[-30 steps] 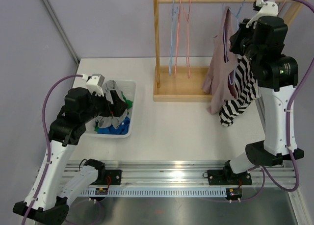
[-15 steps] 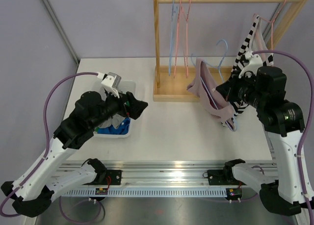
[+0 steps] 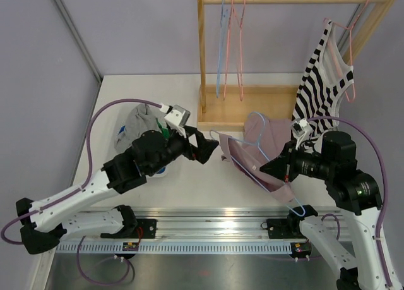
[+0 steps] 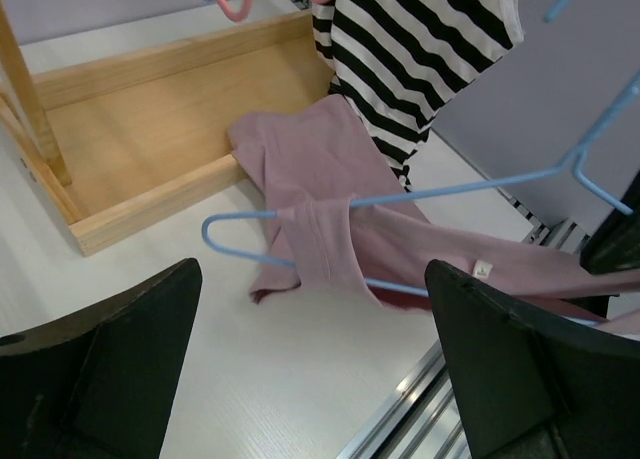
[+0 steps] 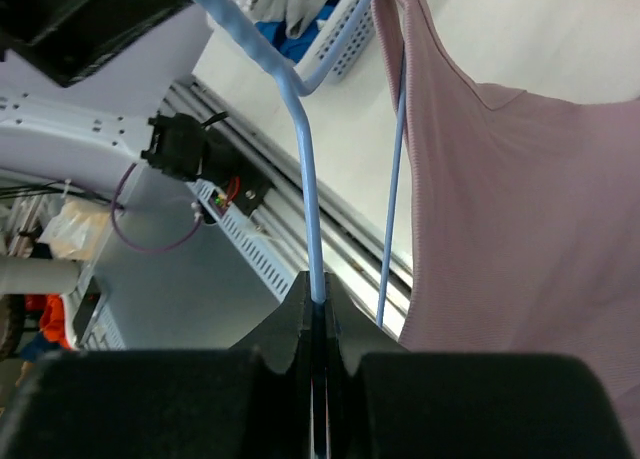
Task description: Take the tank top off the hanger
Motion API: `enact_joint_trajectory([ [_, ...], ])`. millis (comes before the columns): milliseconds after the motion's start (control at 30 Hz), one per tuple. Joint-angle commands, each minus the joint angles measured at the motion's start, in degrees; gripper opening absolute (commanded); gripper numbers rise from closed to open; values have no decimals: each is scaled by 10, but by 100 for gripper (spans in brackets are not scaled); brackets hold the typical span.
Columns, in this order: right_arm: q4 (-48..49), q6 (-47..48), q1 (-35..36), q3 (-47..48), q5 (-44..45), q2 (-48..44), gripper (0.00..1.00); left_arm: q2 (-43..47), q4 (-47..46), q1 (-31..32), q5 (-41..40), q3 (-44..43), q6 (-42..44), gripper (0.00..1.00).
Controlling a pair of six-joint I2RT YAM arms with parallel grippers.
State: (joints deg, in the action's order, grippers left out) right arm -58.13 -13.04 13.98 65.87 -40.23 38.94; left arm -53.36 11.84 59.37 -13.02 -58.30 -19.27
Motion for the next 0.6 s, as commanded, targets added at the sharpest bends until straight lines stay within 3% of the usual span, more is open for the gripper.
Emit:
enact_joint_trajectory([
  [0,64,-41,-2,-16,-103,-21,0,-33,-67,30,-54,5,8,96],
  [267,97,-66,-1,-21,-153,-32,0,-80,-77,55,-68,3,4,76],
  [400,80,-52,-2,-7,-134,-31,0,-84,-74,58,-76,7,3,43],
  [433,79,-49,-1,-7,-127,-31,0,-83,-73,57,-78,9,3,31],
  [533,79,-47,-2,-6,-119,-30,0,-82,-67,57,-89,10,5,11],
  [567,80,-47,-1,-7,-120,-29,0,-82,-61,57,-93,11,7,8],
])
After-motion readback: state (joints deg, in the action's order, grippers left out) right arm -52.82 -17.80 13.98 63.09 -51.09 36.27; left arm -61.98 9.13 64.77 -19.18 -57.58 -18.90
